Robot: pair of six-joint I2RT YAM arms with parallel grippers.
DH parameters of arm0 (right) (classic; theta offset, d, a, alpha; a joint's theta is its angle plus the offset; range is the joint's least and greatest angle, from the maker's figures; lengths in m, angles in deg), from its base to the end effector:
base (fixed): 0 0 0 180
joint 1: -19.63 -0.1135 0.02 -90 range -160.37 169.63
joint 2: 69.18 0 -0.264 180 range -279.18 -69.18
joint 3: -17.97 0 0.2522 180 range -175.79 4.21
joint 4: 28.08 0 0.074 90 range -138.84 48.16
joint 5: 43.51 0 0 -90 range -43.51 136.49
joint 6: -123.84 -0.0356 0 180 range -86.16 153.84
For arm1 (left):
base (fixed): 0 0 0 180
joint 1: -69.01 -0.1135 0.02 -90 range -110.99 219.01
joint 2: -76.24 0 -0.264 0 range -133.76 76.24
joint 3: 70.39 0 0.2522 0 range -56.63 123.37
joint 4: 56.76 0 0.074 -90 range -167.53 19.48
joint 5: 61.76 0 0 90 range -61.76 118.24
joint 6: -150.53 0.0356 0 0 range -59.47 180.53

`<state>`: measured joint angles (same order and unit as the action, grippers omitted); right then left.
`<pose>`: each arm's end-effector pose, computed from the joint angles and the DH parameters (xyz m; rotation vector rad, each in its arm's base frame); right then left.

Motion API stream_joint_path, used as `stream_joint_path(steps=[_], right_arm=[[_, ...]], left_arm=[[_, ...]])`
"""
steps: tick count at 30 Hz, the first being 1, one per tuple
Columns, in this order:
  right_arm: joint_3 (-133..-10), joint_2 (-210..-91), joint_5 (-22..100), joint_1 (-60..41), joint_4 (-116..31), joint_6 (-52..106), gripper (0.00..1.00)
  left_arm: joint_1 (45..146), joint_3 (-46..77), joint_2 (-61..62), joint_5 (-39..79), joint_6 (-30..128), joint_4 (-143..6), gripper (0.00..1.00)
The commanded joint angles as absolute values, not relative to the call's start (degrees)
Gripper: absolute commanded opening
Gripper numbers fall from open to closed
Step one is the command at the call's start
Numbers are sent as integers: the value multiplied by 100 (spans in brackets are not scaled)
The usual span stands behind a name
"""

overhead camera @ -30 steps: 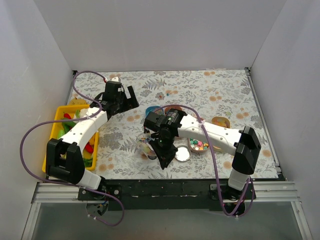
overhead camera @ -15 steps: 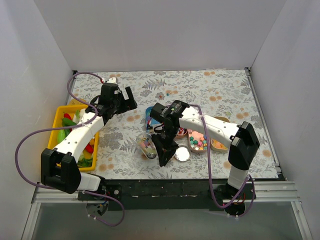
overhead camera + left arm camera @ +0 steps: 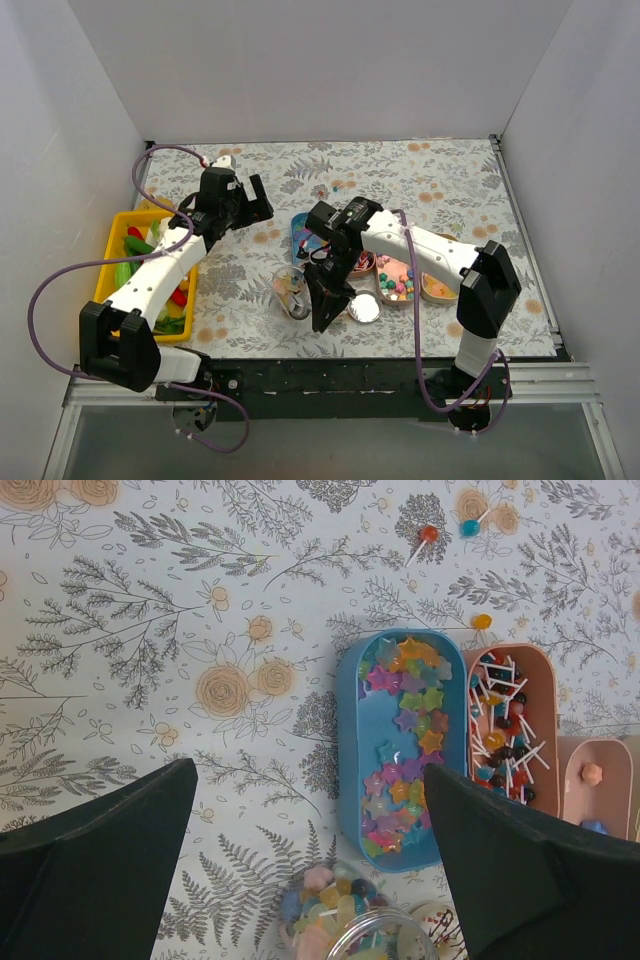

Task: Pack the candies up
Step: Place the fake candies in the packing bottle, then place the spatula at the center of the board.

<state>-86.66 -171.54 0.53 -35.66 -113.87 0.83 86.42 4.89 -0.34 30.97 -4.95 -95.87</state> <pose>0.1724 0.2938 0.2833 0.5470 -2.4641 -0.8673 0.2813 -0.0864 0.2935 -0.9914 2.1588 -0.6839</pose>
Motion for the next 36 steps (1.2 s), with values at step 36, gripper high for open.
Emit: stream_joint_path(steps=[36], right_arm=[[-9095,-17127,6854,-983,-8862,1537,1]], left_arm=[[8623,1070,495,2939,-275,-10243,98]])
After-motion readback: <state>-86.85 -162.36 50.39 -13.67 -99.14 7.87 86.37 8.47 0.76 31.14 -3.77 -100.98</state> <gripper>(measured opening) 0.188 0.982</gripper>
